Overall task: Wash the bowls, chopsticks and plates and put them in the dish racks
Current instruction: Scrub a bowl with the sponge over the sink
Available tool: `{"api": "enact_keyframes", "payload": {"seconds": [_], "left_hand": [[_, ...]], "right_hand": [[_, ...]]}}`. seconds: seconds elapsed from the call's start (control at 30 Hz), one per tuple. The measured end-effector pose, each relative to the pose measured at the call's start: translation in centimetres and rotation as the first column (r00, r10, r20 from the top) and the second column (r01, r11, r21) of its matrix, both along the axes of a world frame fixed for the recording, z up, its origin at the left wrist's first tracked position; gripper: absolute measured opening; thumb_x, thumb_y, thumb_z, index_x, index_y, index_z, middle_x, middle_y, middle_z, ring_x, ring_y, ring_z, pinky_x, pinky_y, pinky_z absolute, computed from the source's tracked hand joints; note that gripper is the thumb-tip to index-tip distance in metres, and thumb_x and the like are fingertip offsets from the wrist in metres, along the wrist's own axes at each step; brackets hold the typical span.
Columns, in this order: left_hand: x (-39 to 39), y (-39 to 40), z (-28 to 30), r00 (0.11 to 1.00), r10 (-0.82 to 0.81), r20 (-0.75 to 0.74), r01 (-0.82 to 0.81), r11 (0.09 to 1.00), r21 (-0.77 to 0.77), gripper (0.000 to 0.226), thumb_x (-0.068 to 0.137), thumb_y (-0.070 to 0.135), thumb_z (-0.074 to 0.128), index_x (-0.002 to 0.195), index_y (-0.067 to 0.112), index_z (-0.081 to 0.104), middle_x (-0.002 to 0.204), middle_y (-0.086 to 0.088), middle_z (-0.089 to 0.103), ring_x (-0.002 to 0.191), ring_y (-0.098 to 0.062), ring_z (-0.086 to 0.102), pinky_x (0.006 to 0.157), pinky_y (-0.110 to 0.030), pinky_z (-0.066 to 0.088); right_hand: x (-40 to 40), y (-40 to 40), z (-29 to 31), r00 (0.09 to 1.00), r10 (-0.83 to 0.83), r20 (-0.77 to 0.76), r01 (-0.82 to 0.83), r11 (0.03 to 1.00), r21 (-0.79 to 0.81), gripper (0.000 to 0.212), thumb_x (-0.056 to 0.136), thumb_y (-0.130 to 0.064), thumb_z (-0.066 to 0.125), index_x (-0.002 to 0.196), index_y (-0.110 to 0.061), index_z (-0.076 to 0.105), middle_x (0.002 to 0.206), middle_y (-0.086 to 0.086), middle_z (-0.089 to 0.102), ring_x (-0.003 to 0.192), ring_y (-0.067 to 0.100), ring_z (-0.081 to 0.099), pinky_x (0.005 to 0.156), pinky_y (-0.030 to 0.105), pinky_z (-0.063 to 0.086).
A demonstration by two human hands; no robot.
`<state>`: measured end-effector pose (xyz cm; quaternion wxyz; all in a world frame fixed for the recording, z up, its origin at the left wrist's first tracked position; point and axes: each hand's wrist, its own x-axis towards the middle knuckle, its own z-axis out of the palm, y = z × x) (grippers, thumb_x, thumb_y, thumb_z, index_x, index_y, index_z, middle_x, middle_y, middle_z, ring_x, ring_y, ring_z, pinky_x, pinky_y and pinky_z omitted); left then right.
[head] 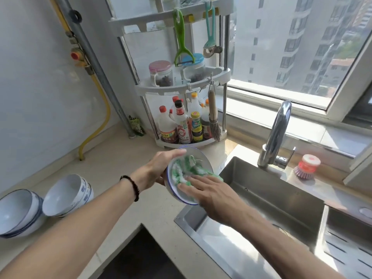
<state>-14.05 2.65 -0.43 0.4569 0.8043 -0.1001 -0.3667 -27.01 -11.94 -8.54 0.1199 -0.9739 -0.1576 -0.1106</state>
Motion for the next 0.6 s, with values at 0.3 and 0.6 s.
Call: {"api": "enact_keyframes", "payload": {"seconds": [0.3, 0.6], "left_hand": [[-5.6, -3.8, -4.0, 0.817, 0.572, 0.072, -0.476, 0.739, -0.477, 0.023, 0.079, 0.029, 0.061, 0.101, 0.022, 0.065, 0.100, -0.004, 0.071, 0.090, -0.024, 0.066, 0.075, -0.039, 0.053], [-6.3, -4.2, -4.6, 0.734, 0.621, 0.277, -0.521, 0.775, -0.356, 0.015, 0.068, 0.038, 0.054, 0.070, 0.029, 0.066, 0.060, 0.011, 0.059, 0.070, -0.023, 0.056, 0.068, -0.042, 0.048]], "right_hand": [[0.6, 2.5, 1.4, 0.943, -0.327, 0.062, 0.291, 0.899, 0.328, 0.034, 0.067, -0.007, 0.077, 0.090, -0.028, 0.065, 0.067, -0.007, 0.062, 0.060, 0.023, 0.057, 0.050, 0.031, 0.043], [-0.6, -0.7, 0.2, 0.977, -0.040, -0.210, 0.110, 0.935, 0.337, 0.070, 0.075, 0.006, 0.051, 0.138, -0.025, 0.050, 0.122, -0.009, 0.062, 0.108, 0.020, 0.055, 0.086, 0.019, 0.042]]}}
